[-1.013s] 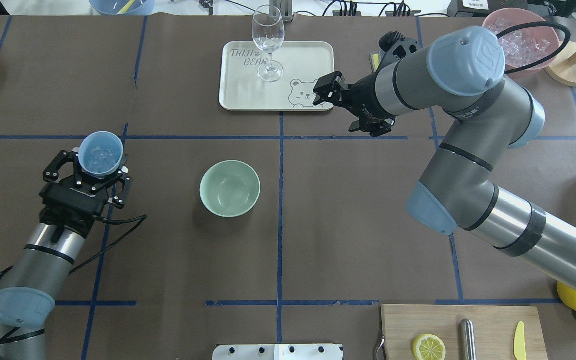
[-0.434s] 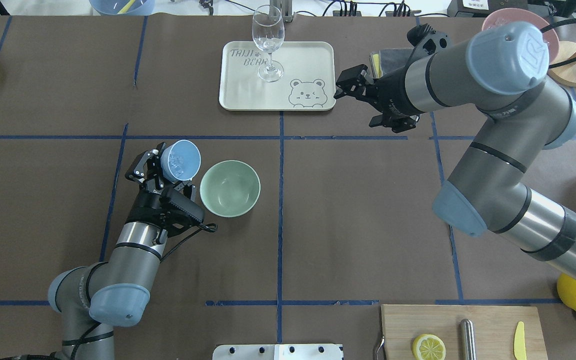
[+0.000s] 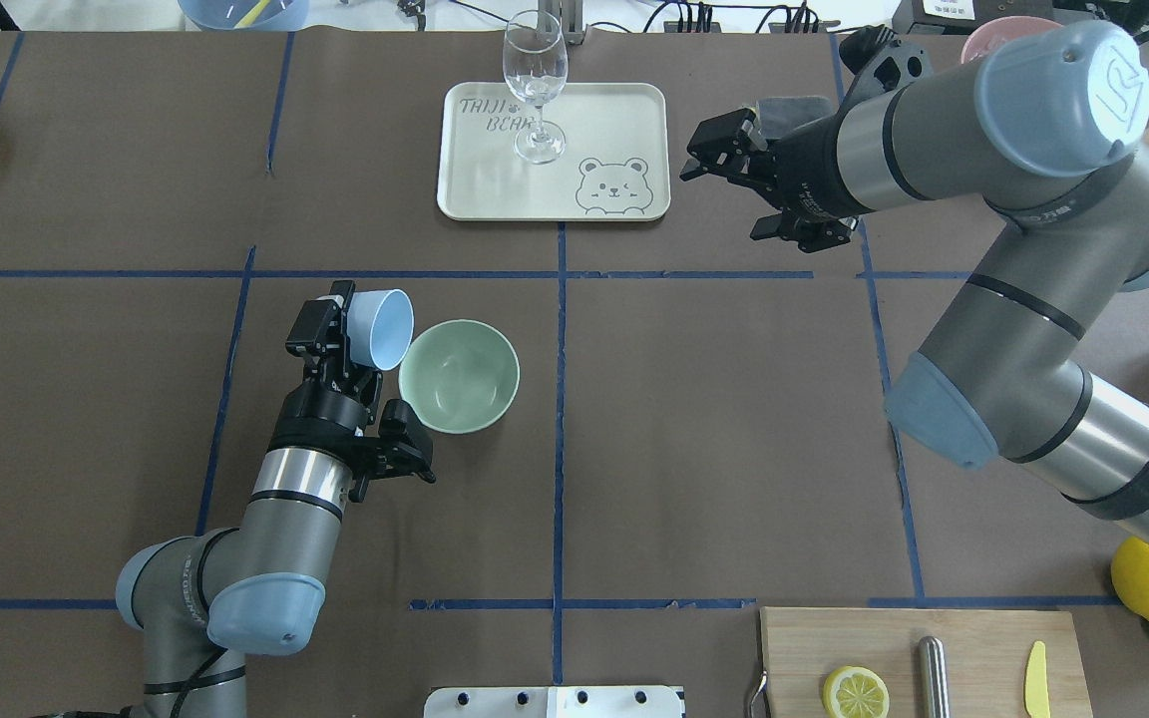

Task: Pour ice into bowl

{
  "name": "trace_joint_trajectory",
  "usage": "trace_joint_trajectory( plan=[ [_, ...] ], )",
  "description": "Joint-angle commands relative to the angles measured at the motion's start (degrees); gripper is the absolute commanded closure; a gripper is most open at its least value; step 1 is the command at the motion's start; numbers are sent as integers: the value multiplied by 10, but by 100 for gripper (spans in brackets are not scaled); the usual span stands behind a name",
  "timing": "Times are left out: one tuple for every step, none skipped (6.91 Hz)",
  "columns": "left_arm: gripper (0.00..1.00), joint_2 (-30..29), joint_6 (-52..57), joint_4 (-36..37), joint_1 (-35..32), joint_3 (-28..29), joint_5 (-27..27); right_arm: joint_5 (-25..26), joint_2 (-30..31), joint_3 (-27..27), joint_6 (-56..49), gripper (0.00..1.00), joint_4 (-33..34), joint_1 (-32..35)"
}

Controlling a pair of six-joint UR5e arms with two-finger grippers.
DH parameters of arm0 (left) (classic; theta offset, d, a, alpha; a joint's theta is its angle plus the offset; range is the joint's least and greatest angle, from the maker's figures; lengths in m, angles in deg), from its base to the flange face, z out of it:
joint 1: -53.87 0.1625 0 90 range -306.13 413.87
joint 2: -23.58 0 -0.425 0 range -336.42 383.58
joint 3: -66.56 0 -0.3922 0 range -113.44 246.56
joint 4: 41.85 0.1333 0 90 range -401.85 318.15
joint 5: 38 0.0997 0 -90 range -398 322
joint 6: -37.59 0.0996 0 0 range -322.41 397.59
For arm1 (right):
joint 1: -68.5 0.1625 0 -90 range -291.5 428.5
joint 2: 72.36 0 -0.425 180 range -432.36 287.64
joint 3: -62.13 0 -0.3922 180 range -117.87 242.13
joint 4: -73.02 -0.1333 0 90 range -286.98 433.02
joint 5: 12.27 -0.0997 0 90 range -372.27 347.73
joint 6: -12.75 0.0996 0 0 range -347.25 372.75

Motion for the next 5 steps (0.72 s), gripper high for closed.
trace_joint_trajectory(
  plan=[
    [100,-14,156,40,4,6,39,1,2,0,0,0,0,2],
    [100,-29,210,55,7,3,41,1,2,-4,0,0,2,1],
    [100,-32,247,70,10,6,42,1,1,-3,1,0,3,1],
    [100,-32,267,71,12,12,55,1,3,1,3,0,3,2],
    [100,-32,308,71,19,15,80,1,3,1,5,0,3,2]
  ],
)
